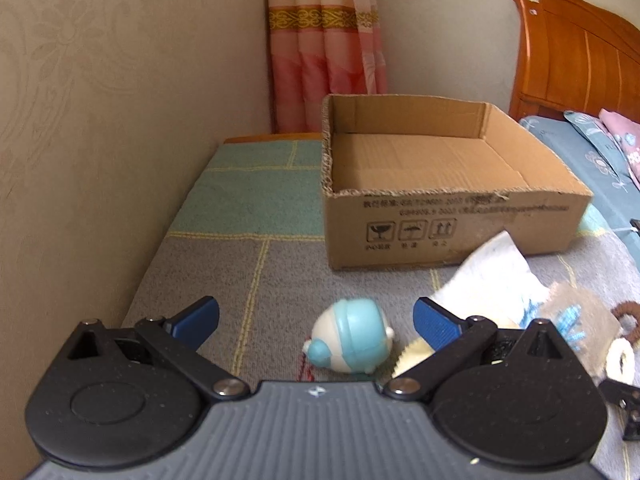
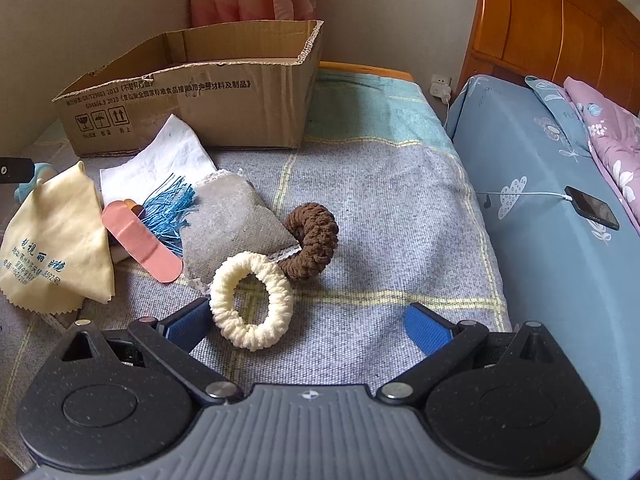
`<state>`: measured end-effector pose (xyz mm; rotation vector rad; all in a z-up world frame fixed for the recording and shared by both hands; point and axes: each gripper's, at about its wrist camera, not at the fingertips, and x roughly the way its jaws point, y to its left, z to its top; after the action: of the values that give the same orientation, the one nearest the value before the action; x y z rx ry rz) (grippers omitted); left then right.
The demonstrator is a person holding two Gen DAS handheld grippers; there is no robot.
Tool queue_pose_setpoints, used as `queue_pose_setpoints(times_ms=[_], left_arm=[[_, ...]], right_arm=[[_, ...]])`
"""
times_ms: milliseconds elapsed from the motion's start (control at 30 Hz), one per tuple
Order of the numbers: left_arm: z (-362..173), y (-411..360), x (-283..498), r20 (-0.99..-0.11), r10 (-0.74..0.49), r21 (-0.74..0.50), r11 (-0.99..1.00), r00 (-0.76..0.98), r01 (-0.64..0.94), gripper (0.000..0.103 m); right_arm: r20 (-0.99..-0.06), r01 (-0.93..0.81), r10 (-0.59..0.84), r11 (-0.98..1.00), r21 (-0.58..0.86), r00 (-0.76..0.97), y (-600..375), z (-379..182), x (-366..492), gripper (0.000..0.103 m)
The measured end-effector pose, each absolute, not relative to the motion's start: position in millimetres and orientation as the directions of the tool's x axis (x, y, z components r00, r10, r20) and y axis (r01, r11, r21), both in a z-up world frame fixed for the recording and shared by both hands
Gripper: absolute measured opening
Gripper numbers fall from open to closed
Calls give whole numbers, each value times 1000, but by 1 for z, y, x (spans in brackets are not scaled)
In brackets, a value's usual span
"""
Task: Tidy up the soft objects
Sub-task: 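Grasp the blue-and-white toy top with left gripper while right grasps cream hair tie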
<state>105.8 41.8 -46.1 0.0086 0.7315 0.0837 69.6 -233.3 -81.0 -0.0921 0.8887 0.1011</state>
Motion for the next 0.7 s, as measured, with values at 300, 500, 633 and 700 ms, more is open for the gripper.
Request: queue_pose_setpoints(times_ms=[300,500,633,700], left_arm=[[-71,59,120,-729,65,-11,994,681,-106,102],[-78,68,111,-732,113,52,993,672,-111,102],[-90,74,117,-755,84,8,993,650,-118,102],[-93,78,116,-749,71,-28,990,659,-139,103]], right_arm=[[-775,-127,51,991,-38,630,-233,-81,69,103],[-769,-126,51,991,-38,638,-233,-81,67,103],[-764,-130,55,991,-38,643,-233,-81,66,103],[-760,-133,59,990,-37,647,-234,-82,65,103]])
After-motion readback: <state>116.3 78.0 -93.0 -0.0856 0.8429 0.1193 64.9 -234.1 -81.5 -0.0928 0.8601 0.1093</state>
